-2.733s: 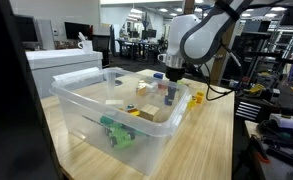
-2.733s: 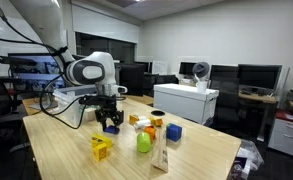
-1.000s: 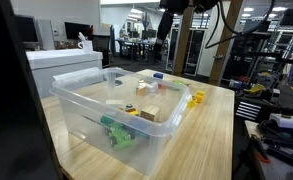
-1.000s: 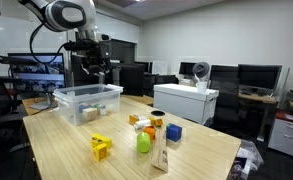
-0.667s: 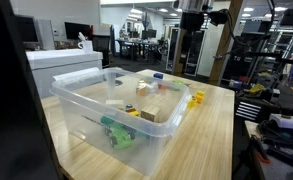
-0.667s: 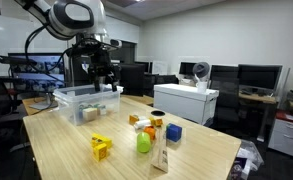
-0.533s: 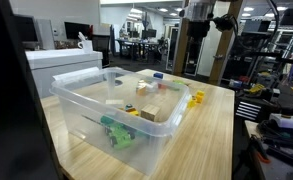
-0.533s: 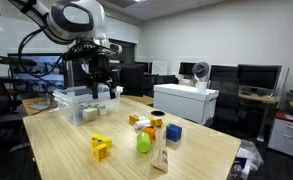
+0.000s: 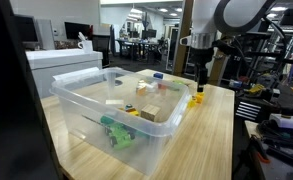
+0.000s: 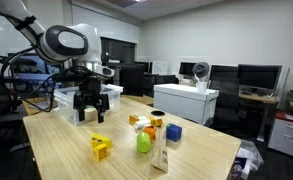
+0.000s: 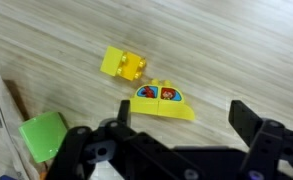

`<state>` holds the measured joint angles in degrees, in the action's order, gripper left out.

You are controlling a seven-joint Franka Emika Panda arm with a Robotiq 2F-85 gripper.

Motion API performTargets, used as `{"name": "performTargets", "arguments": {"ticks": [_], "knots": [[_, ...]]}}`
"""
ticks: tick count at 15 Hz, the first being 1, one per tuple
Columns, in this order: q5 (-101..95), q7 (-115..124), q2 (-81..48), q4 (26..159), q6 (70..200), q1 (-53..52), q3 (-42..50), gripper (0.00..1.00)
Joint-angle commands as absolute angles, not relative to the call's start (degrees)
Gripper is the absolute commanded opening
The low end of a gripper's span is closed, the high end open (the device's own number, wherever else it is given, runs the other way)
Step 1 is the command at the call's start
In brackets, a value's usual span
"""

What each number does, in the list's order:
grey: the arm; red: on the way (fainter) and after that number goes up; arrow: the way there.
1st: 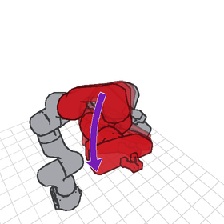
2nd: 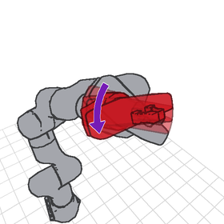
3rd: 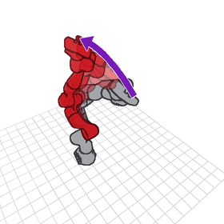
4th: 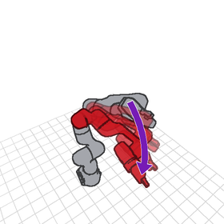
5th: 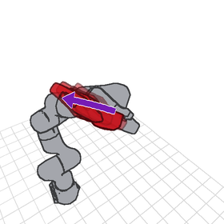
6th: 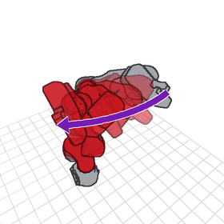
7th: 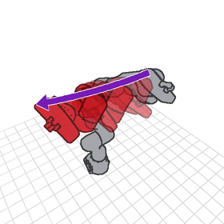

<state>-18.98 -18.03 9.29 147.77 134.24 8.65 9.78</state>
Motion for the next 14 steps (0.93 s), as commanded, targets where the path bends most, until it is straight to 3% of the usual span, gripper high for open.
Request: {"name": "performTargets", "arguments": {"ticks": [1,14], "knots": [[-21.9,-21.1,5.7,149.3,139.4,8.8,9.8,1.00],[-30.7,-24.3,-6.5,147.2,152.4,9.1,9.9,1.00]]}}
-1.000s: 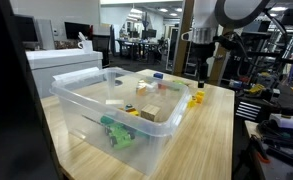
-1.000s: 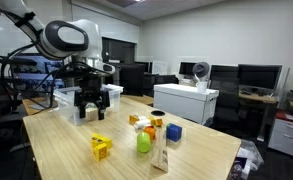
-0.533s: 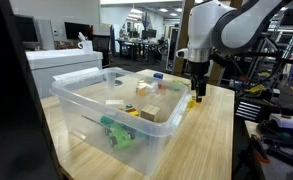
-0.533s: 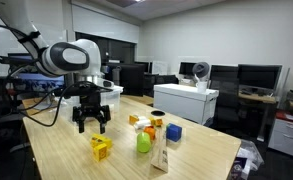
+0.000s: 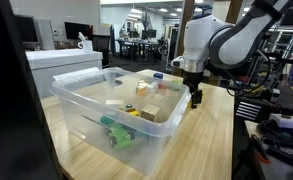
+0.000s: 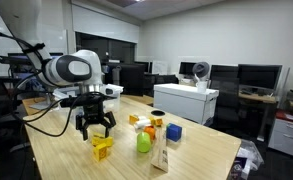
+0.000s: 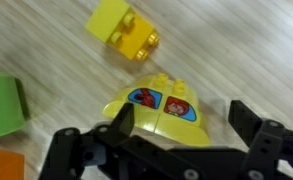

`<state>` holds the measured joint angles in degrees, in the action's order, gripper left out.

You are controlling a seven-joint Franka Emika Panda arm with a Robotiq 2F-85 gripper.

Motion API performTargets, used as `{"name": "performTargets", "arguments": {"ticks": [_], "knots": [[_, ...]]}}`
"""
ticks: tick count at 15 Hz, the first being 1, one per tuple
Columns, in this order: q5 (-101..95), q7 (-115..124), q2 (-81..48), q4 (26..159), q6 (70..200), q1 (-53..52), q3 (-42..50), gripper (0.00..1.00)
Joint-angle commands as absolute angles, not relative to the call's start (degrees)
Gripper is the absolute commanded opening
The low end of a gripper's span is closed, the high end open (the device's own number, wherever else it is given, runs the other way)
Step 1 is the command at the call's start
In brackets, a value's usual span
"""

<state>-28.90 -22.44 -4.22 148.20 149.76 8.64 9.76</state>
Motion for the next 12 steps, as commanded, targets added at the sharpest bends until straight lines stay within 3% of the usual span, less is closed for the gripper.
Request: {"name": "performTargets", "arguments": {"ticks": [1,5,6,12], "knots": [[-31.0,-24.3,-6.9,146.7,152.8,9.1,9.9,1.00],[-32.4,-23.6,-9.0,144.6,154.1,9.1,10.2,1.00],[-33.5,-23.1,-9.9,144.1,155.1,9.1,10.5,0.80],[-33.8,-23.0,-10.2,143.0,155.0,9.3,10.8,0.41]]}}
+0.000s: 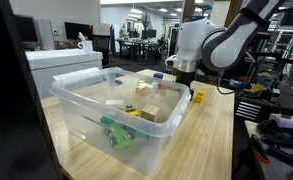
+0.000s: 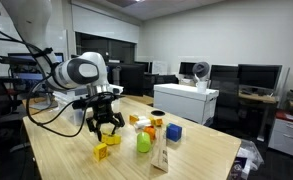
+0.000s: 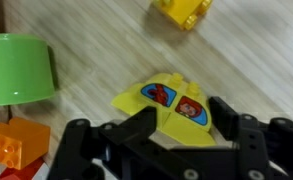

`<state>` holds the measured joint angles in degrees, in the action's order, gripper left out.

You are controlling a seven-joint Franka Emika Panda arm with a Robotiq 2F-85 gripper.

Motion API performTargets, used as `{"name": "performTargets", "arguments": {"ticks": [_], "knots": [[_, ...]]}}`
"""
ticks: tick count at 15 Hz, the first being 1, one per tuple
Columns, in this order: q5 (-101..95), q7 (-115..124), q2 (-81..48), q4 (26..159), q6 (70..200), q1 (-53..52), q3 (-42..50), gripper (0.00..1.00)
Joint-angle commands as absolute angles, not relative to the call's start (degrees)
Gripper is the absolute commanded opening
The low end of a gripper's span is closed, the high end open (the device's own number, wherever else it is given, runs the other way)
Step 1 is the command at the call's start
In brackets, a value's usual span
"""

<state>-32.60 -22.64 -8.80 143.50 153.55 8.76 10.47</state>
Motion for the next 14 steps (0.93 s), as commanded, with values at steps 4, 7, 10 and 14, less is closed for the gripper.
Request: {"name": "performTargets", "arguments": {"ticks": [4,7,10,14], "knots": [[-24.6,-26.8,-6.6,141.6,152.2,9.2,8.0,0.13],[-18.1,-28.1,-5.2,138.3,149.9,8.6,6.3,0.41],[-21.1,-27.0,-6.7,135.9,149.0,8.6,7.1,0.47],[-26.3,-28.9,-7.9,134.9,145.9,9.1,8.6,0.72]]}}
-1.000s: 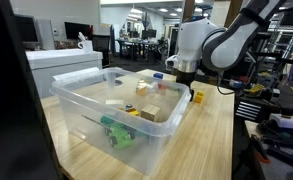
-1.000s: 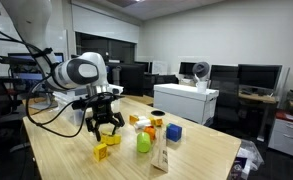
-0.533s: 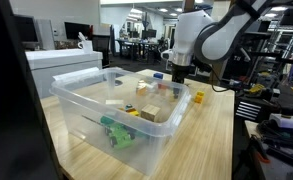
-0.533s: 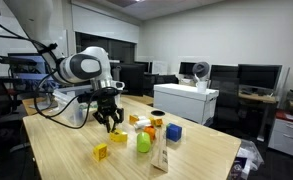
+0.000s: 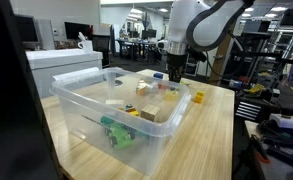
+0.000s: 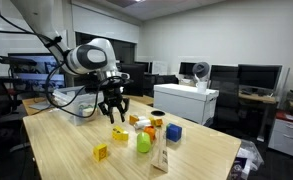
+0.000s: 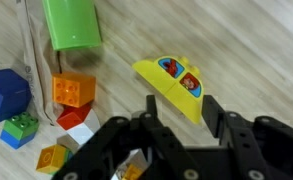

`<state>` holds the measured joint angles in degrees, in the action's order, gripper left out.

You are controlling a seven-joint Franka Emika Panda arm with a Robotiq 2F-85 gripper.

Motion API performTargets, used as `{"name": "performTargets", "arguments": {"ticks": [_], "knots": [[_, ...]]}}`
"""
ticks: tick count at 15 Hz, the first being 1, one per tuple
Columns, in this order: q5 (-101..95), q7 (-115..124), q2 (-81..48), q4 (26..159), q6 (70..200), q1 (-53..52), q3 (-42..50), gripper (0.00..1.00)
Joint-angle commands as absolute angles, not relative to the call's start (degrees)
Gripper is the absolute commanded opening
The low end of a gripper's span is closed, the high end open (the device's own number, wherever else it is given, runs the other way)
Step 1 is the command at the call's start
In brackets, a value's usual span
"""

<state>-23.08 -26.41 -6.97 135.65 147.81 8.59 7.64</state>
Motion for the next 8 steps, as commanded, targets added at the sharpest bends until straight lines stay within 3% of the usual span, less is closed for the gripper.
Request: {"name": "performTargets", "arguments": {"ticks": [1,4,8], "knots": [[-27.9,-29.5,-8.5,134.7,145.5,9.4,9.1,0.79],[-31.1,-30.5,-9.5,134.6,145.1,9.6,10.0,0.97],[-32.9,-35.5,-12.4,133.9,145.9,9.6,9.5,1.00]]}}
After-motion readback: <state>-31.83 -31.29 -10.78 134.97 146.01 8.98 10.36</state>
